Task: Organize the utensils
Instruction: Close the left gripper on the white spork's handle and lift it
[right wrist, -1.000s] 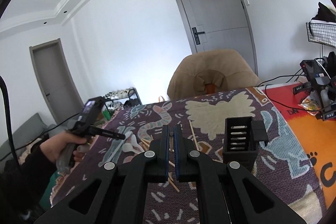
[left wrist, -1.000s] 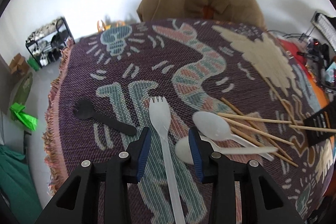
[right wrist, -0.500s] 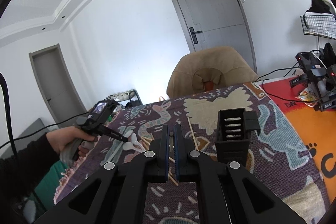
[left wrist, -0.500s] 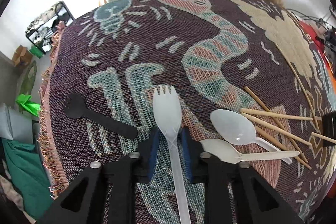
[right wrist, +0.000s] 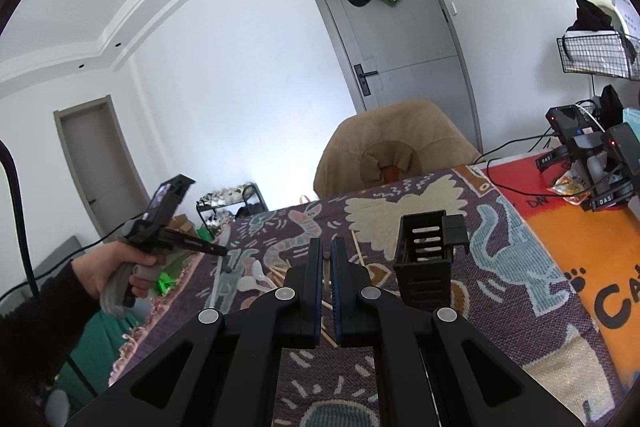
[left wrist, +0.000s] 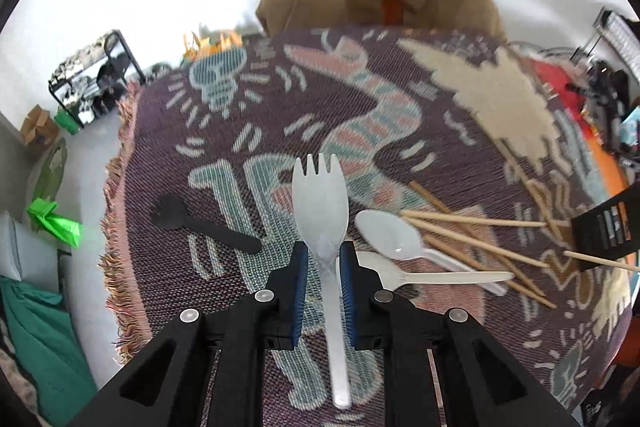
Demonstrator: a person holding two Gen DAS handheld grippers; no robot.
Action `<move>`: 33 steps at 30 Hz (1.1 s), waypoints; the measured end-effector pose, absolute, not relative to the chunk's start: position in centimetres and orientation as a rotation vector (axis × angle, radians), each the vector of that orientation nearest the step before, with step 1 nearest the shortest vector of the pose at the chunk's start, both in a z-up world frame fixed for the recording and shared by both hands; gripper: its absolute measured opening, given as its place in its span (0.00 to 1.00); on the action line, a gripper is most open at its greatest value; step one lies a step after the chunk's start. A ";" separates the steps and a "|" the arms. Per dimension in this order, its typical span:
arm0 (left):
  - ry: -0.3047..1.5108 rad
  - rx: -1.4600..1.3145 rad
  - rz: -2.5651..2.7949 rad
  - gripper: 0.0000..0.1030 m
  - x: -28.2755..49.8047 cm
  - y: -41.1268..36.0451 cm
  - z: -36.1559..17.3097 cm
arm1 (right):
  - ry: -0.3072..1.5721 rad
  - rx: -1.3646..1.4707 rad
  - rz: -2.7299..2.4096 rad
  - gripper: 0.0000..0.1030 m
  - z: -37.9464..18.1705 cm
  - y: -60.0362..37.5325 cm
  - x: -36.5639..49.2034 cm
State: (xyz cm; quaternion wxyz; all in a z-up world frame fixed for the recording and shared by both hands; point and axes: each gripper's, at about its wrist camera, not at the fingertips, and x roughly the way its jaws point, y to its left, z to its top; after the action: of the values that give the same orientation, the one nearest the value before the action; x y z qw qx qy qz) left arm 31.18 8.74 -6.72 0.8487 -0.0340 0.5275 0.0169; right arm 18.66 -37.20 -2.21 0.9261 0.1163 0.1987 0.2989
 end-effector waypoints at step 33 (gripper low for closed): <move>1.039 0.058 0.018 0.46 33.3 7.0 -8.5 | 0.418 0.229 0.599 0.05 -2.4 -37.5 18.8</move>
State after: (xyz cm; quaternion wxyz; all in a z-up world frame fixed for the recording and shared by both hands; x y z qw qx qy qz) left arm 33.29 7.03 -8.48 0.8676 0.0275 0.4964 0.0085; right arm 18.82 -37.50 -2.36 0.9277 0.1117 0.2039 0.2921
